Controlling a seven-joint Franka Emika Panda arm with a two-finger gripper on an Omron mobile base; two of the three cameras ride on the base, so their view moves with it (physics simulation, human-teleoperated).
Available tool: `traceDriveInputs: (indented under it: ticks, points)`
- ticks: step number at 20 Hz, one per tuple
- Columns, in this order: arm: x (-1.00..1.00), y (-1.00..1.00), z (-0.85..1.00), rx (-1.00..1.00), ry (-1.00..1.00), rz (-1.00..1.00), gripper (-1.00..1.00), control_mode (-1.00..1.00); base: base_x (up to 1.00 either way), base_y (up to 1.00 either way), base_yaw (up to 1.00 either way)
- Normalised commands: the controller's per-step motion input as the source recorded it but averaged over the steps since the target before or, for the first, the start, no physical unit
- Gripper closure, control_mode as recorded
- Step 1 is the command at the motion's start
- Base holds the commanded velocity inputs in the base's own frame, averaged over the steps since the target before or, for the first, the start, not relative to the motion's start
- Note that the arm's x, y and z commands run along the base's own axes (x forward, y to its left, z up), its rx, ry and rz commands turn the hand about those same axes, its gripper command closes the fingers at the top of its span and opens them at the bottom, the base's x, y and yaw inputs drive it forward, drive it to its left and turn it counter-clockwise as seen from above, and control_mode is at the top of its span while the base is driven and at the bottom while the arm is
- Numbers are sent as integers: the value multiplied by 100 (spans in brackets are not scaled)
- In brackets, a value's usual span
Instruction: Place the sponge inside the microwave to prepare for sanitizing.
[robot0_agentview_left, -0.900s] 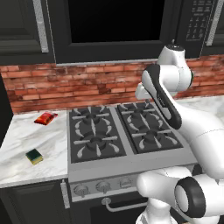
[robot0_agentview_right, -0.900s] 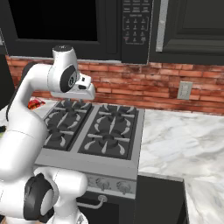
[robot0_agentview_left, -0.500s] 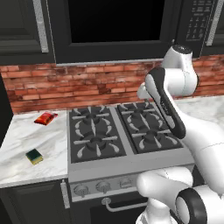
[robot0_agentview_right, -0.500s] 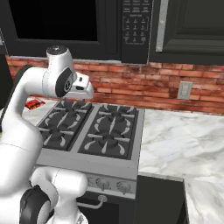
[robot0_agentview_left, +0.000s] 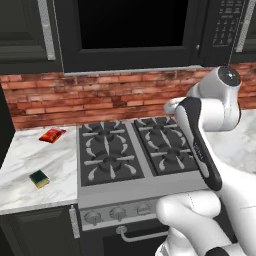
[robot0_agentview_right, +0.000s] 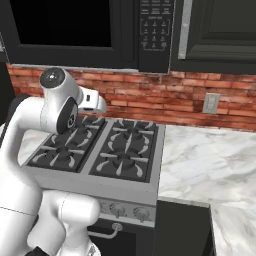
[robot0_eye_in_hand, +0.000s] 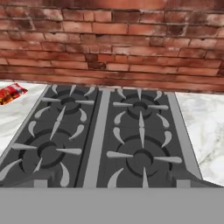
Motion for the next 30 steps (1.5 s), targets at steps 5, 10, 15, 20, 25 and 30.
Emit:
traceDriveInputs:
  ticks: [5,10,15,20,25,30]
  points:
    - [-14,-23,43,0,-16,0,-100,-100,0,0,0]
    - [-3,-30,46,0,-4,-2,-100,-100,0,0,0]
    - [0,-25,47,0,0,-11,-100,-100,0,0,0]
    - [0,-1,37,3,1,-17,-100,-100,0,0,0]
    - [0,-4,34,5,0,-15,-100,-100,0,0,0]
    - [-6,-11,27,7,0,-13,-100,-100,0,0,0]
